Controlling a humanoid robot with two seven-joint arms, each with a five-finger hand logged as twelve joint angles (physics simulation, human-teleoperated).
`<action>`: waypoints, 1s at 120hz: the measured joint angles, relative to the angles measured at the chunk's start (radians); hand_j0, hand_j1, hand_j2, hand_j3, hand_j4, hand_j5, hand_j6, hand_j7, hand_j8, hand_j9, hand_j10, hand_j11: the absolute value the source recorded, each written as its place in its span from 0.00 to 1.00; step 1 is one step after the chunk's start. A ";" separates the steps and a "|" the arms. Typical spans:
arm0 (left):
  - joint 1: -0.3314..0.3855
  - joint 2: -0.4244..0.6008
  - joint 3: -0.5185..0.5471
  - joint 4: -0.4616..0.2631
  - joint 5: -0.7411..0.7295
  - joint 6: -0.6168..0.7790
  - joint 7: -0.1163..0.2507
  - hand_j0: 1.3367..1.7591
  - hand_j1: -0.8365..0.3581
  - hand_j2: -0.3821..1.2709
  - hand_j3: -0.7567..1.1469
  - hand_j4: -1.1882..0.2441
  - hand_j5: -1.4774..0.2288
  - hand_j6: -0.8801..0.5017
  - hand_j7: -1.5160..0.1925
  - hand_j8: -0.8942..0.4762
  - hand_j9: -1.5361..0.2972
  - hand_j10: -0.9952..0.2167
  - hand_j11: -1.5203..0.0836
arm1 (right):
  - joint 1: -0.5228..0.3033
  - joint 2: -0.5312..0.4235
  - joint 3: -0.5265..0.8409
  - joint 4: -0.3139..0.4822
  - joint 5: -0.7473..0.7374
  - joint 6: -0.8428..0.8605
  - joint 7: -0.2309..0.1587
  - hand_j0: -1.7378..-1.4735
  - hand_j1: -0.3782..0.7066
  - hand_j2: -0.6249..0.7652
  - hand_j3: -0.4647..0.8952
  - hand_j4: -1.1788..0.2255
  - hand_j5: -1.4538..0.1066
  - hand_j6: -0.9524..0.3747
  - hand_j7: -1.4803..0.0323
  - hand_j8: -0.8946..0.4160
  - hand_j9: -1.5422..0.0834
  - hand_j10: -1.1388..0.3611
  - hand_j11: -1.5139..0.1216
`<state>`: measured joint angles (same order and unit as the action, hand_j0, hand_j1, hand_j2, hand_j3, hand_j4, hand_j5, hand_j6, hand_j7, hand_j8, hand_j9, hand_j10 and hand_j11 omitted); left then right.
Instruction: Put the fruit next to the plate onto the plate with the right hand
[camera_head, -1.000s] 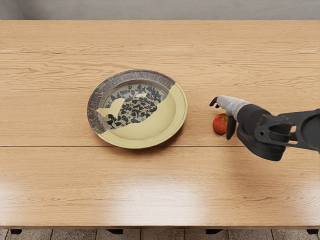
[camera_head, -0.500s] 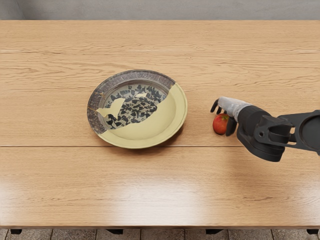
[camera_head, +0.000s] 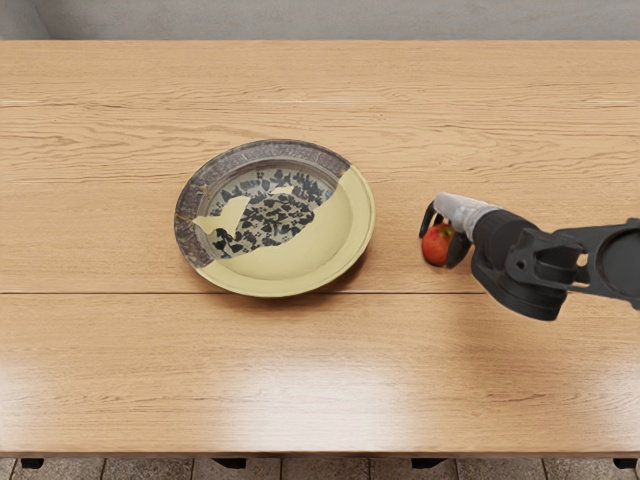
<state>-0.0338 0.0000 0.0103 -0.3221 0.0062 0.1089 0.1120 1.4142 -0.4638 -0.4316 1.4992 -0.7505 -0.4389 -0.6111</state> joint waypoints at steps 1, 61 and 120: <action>0.000 0.000 0.000 0.000 0.000 0.000 0.000 0.76 0.99 0.23 0.40 0.83 0.87 0.64 0.89 0.65 0.84 0.82 0.95 | 0.000 0.000 0.001 0.000 0.000 0.000 0.000 0.32 0.57 0.55 0.34 0.41 0.41 0.41 0.45 0.36 0.45 0.35 0.43; 0.000 0.000 0.000 0.000 0.000 0.000 0.000 0.76 0.99 0.23 0.40 0.83 0.87 0.64 0.89 0.65 0.84 0.82 0.95 | 0.008 -0.022 0.102 -0.038 0.012 0.103 0.000 0.32 0.57 0.64 0.34 0.41 0.31 0.42 0.37 0.37 0.38 0.30 0.36; 0.000 0.000 0.000 0.000 0.000 0.000 0.000 0.76 0.99 0.23 0.40 0.83 0.87 0.64 0.89 0.65 0.84 0.82 0.95 | 0.043 -0.070 0.271 -0.037 0.015 0.276 0.000 0.32 0.58 0.65 0.34 0.43 0.26 0.44 0.33 0.38 0.34 0.26 0.32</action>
<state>-0.0340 0.0000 0.0100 -0.3221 0.0061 0.1089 0.1120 1.4568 -0.5342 -0.1608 1.4623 -0.7360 -0.1627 -0.6108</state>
